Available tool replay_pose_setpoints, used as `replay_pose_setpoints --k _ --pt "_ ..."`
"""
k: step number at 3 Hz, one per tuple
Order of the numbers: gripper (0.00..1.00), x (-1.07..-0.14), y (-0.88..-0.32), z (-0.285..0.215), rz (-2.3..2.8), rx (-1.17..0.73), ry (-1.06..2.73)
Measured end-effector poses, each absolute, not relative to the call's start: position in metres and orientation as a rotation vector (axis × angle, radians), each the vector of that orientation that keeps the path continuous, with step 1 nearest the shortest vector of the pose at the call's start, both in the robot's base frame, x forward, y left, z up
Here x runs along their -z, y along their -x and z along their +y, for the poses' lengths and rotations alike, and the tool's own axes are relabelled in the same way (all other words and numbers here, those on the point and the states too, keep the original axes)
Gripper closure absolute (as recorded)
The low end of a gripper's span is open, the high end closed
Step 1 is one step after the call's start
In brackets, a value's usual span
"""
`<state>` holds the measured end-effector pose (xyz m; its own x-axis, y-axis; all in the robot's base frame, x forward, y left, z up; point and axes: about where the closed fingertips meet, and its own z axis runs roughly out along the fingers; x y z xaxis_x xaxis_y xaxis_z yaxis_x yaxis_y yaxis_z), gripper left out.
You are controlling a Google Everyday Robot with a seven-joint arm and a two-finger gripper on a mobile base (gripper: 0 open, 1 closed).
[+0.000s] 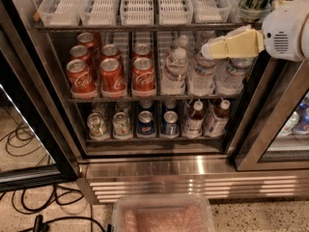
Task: Pick green can from top shelf of fridge
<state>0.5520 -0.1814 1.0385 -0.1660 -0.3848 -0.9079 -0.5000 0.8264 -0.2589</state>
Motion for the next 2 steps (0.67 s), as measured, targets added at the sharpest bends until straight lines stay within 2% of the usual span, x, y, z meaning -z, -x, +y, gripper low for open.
replay_pose_setpoints --k 1,2 --pt "0.19 -1.044 -0.564 -0.191 1.737 -0.056 0.61" --pt "0.21 -1.053 -0.572 -0.204 1.687 -0.001 0.517"
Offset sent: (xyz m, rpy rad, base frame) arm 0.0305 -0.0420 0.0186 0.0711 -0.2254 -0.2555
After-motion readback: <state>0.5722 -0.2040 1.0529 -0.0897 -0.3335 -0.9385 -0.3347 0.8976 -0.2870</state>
